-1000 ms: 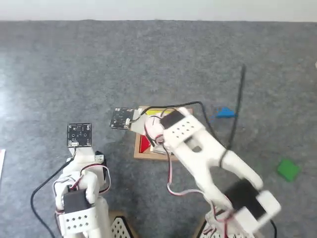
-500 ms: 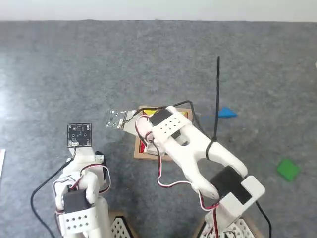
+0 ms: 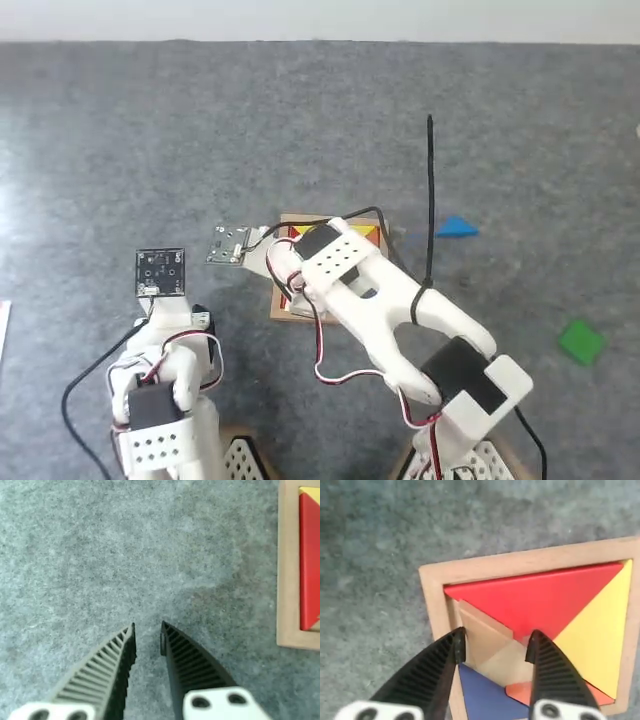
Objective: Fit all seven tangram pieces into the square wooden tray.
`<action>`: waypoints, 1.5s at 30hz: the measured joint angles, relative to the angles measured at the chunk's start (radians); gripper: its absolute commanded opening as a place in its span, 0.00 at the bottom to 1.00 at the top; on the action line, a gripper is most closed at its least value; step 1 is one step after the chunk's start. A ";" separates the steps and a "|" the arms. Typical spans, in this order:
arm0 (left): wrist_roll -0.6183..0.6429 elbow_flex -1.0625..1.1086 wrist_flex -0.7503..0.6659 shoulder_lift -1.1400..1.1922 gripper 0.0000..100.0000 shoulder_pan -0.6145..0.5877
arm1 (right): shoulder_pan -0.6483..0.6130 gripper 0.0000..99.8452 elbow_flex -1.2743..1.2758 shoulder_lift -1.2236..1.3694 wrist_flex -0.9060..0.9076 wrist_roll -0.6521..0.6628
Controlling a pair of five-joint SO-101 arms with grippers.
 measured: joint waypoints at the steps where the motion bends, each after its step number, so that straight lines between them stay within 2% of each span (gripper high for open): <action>1: 0.000 0.000 0.000 0.000 0.08 0.000 | 0.000 0.20 0.000 0.000 0.000 0.000; 6: 0.000 0.000 0.000 0.000 0.08 0.000 | 0.000 0.20 0.000 0.000 0.005 0.000; 13: 0.000 0.000 0.000 0.000 0.08 0.000 | -0.018 0.20 -0.029 -0.003 0.112 0.002; 16: 0.000 0.000 0.000 0.000 0.08 0.000 | -0.044 0.20 -0.029 -0.034 0.106 -0.009; 20: 0.000 0.000 0.000 0.000 0.08 0.000 | -0.012 0.20 -0.029 -0.049 0.044 -0.051; 22: 0.000 0.000 0.000 0.000 0.08 0.000 | 0.038 0.17 -0.029 -0.049 -0.021 -0.078; 27: 0.000 0.000 0.000 0.000 0.08 0.000 | 0.104 0.00 0.015 -0.049 -0.130 -0.095; 30: 0.000 0.000 0.000 0.000 0.08 0.000 | 0.101 0.03 0.028 -0.049 -0.129 -0.098; 36: 0.000 0.000 0.000 0.000 0.08 0.000 | 0.106 0.03 0.028 -0.057 -0.051 -0.098; 45: 0.000 0.000 0.000 0.000 0.08 0.000 | 0.071 0.03 0.129 -0.054 -0.086 -0.101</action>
